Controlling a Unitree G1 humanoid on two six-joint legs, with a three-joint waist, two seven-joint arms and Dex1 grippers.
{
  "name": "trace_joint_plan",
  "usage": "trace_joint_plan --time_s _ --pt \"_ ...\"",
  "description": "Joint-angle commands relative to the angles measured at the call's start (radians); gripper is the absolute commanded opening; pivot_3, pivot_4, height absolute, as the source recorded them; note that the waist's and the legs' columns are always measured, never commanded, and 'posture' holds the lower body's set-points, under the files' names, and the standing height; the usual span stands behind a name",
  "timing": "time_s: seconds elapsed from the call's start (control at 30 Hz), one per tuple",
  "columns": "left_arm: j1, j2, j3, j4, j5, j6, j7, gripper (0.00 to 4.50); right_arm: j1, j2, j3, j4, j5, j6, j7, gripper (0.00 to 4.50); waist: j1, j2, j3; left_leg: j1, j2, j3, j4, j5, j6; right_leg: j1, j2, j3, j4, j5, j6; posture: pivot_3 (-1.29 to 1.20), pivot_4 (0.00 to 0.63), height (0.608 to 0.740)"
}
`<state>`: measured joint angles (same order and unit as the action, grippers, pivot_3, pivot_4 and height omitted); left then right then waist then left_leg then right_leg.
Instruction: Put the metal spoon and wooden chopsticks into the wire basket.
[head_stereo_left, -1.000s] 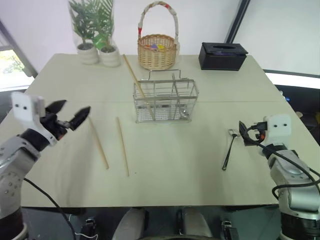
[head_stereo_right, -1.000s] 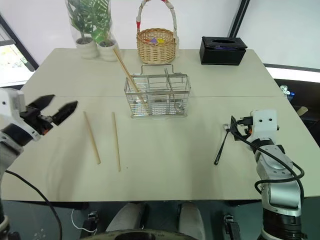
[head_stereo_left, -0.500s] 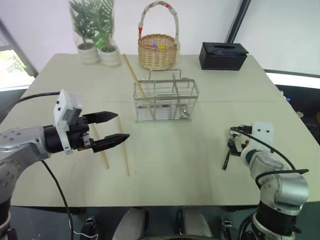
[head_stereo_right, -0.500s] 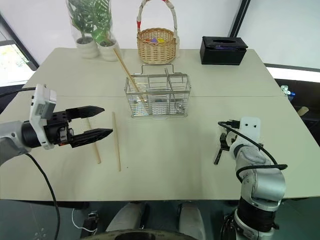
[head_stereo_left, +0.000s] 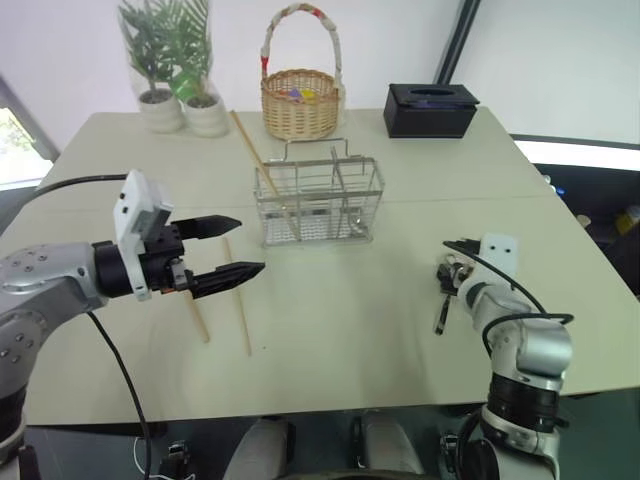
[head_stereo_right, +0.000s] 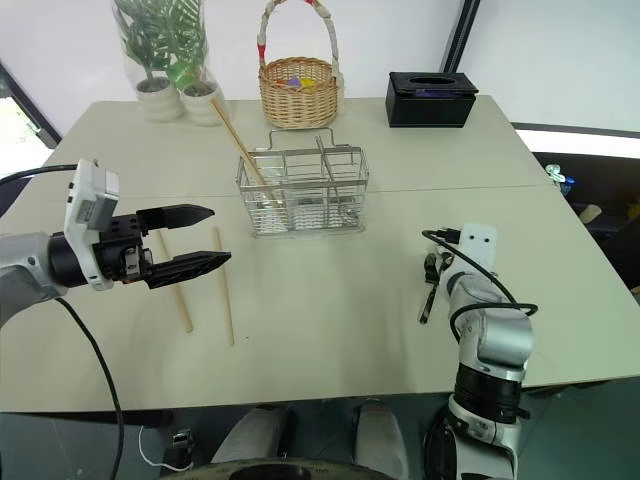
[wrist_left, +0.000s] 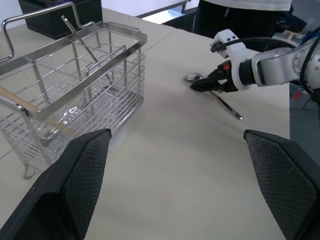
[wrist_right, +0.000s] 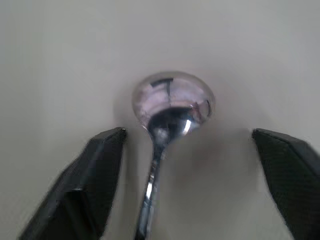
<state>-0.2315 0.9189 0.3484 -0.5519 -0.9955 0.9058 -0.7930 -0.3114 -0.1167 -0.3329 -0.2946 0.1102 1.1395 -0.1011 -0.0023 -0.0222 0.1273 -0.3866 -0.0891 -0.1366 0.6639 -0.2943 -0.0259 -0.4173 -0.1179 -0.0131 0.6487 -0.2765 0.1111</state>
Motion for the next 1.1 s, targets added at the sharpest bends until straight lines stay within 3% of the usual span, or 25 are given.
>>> trace_joint_plan --time_s 0.03,0.17,0.33,0.47,0.63,0.9,1.1 --pt "0.000 0.019 0.040 -0.024 -0.019 -0.008 0.008 4.50 0.000 0.008 0.020 0.039 -0.012 -0.043 -0.008 2.19 -0.005 0.000 0.000 0.001 0.000 0.000 0.000 0.000 0.000 0.001 0.000 0.000 0.000 0.000 0.000 0.00 0.150 0.651" --pt "0.007 0.025 0.048 -0.024 -0.025 -0.009 0.011 4.50 0.008 0.012 0.040 0.043 -0.011 -0.068 -0.007 0.08 -0.008 0.000 0.000 0.001 0.000 0.000 0.000 0.000 0.000 0.002 0.000 0.000 0.000 0.000 0.000 0.00 0.150 0.651" --pt "0.002 0.030 0.043 -0.011 -0.022 -0.014 0.010 4.50 0.031 -0.017 0.063 0.021 -0.025 -0.108 0.008 0.03 -0.008 -0.001 0.000 0.002 0.000 -0.001 0.000 0.000 0.000 0.003 0.001 0.000 0.000 0.000 0.000 0.00 0.150 0.651" --pt "-0.001 0.030 0.034 0.001 -0.010 -0.024 0.000 4.50 0.021 -0.091 0.085 -0.006 -0.029 -0.273 0.066 0.03 -0.007 0.001 0.001 0.002 -0.001 -0.001 0.000 0.000 0.000 0.003 0.000 0.000 0.000 0.000 0.000 0.00 0.150 0.651" --pt "-0.032 0.019 0.006 0.026 0.017 -0.046 0.000 4.50 -0.165 -0.130 0.075 -0.039 0.065 -0.497 0.178 0.03 -0.018 0.004 0.004 0.001 -0.001 0.001 0.000 0.000 0.000 0.004 0.000 0.001 0.000 0.000 0.001 0.00 0.150 0.651" --pt "-0.058 0.006 -0.013 0.046 0.038 -0.067 0.009 4.50 -0.489 -0.024 0.133 0.142 0.123 -0.652 0.190 0.03 -0.015 0.003 0.003 0.000 0.001 -0.003 -0.002 0.000 0.000 -0.004 0.004 0.002 0.002 0.001 0.001 0.00 0.150 0.651" --pt "-0.053 -0.001 0.015 0.029 0.025 -0.063 0.044 4.50 -0.599 0.062 0.206 0.351 0.097 -0.809 0.204 0.03 -0.014 0.003 0.003 -0.003 -0.003 -0.001 -0.002 0.000 0.000 -0.007 0.002 0.004 0.002 0.003 0.002 0.00 0.150 0.651"
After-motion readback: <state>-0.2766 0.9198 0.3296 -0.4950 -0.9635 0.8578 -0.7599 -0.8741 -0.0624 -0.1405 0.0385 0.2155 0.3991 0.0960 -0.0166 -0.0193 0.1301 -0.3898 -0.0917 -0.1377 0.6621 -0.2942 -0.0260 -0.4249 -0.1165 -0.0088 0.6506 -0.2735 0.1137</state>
